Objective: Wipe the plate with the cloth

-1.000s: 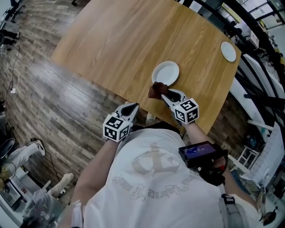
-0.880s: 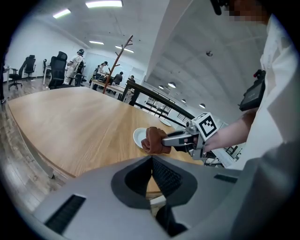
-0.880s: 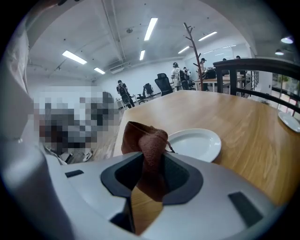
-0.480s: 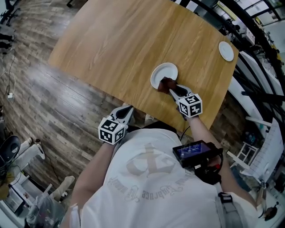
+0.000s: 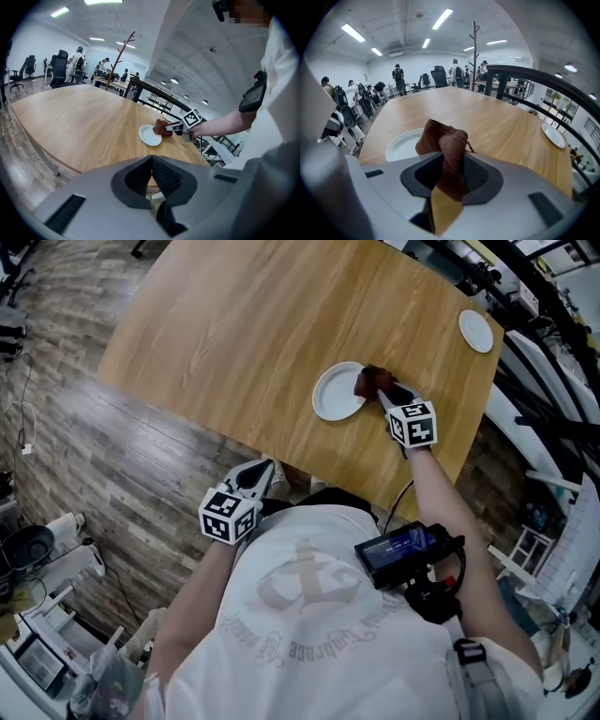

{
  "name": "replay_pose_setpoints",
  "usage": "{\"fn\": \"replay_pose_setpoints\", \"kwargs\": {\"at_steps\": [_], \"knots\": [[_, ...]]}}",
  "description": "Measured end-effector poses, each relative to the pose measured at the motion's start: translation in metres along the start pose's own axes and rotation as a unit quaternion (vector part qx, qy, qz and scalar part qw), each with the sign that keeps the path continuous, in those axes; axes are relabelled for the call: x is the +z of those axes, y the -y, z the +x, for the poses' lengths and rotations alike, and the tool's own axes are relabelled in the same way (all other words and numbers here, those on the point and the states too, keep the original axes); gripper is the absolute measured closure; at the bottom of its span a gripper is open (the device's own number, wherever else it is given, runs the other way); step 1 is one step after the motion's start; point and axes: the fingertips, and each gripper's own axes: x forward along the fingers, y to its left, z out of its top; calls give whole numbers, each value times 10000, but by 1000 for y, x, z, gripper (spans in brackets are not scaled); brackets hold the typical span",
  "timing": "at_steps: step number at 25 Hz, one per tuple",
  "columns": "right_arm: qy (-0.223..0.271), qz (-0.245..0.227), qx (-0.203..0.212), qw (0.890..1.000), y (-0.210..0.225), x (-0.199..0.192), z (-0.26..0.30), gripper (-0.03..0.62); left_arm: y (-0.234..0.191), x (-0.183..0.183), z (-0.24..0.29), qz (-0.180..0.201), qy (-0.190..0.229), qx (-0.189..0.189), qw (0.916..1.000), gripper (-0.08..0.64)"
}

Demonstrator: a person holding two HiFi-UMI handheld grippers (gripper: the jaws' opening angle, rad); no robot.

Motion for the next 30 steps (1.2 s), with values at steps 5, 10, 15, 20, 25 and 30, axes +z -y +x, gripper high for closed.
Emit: {"fn": "replay_pose_setpoints", "kwargs": {"at_steps": [5,10,15,20,25,30], "knots": [[-118,-617,-166,9979,-18,2,2,469,2,1,4,41,-49,-36,10000,548],[109,-1173,269,9927,-76,9,-7,469,7,2,10,73,-54,-140,9999,548],[297,-1538,1102,9815,-140,16,-10,469,4,5,13,64,-70,-194,9998,548],[156,-1823,1365,9736,-155,11,-1,469,3,4,13,56,-99,-174,9998,548],[-48,-1747,802,9813,-105,11,8,469,-1,1,7,-5,-114,-73,9999,548],[-120,-1579,43,9874,-44,23,12,469,-4,-3,7,-60,-131,-26,9999,548]]}}
